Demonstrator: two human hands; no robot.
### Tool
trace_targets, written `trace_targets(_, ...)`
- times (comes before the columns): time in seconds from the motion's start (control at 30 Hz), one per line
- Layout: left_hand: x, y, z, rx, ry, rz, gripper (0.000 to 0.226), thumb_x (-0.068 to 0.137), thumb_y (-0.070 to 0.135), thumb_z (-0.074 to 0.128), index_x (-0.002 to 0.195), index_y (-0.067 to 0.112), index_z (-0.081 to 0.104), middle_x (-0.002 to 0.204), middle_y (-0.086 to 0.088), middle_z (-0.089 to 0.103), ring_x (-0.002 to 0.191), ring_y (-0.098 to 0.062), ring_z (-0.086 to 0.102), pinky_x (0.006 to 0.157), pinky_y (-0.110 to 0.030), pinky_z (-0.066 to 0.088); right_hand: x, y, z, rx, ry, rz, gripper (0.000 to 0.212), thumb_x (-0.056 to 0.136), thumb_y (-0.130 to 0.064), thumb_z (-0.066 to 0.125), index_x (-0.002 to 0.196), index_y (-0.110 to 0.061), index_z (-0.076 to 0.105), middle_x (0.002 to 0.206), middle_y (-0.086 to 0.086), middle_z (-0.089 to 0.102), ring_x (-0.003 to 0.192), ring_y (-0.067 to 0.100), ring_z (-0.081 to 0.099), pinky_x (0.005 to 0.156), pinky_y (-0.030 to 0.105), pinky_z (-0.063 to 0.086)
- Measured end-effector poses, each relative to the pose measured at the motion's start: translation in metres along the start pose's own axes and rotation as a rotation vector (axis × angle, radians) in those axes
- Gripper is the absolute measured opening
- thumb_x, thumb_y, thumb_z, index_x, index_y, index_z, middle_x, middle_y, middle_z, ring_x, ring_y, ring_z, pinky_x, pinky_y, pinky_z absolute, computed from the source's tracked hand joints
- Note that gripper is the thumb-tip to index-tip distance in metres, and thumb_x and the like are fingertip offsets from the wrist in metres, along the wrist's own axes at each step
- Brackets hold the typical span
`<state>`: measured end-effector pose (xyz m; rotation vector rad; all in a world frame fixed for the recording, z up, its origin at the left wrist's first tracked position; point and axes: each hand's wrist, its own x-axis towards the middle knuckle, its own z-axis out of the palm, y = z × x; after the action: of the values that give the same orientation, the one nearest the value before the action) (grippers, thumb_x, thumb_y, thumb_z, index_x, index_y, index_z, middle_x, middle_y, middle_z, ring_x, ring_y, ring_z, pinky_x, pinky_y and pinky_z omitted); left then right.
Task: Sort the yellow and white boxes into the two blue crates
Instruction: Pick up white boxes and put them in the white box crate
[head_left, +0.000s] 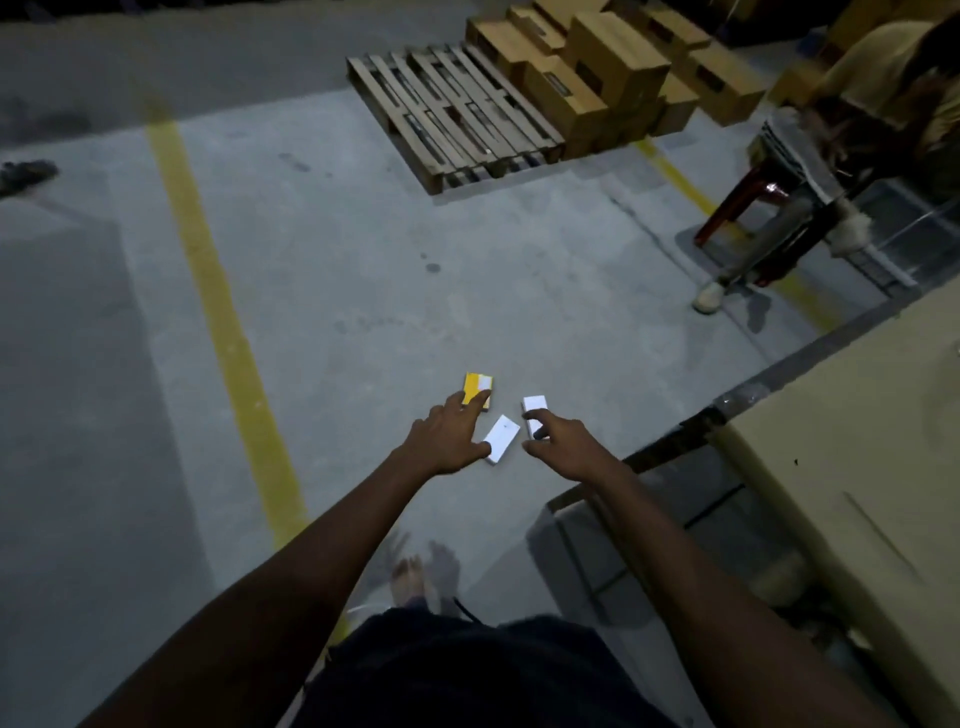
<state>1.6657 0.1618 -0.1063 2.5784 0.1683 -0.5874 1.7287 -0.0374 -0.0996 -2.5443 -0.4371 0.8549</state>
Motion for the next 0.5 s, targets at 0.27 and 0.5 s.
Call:
trace_targets(0.27, 0.086, 0.004, -0.012, 0.072, -0.066, -0.073, 0.084, 0.089, 0.046, 0.056, 0.155, 0.029, 0.006, 0.157, -0.013, 0.018, 0.134, -0.04, 0.034, 0.101, -0.052, 0.037, 0.069, 0.021, -0.025, 0.013, -0.026, 0.06, 0.053, 0.091, -0.026, 0.06, 0.14, -0.015, 0.043, 0.127, 0.019, 0.056, 0.118, 0.032, 0.052, 0.091, 0.031, 0.038)
trace_targets(0.5, 0.163, 0.025, -0.023, -0.071, -0.056, -0.168, 0.062, 0.084, 0.04, 0.059, 0.142, 0.028, 0.04, 0.13, -0.013, 0.058, 0.121, -0.033, 0.054, 0.093, -0.041, 0.047, 0.15, 0.065, -0.065, 0.161, 0.046, 0.076, 0.036, 0.086, -0.018, 0.061, 0.122, -0.015, 0.061, 0.108, 0.013, 0.069, 0.108, 0.029, 0.06, 0.088, 0.03, 0.043)
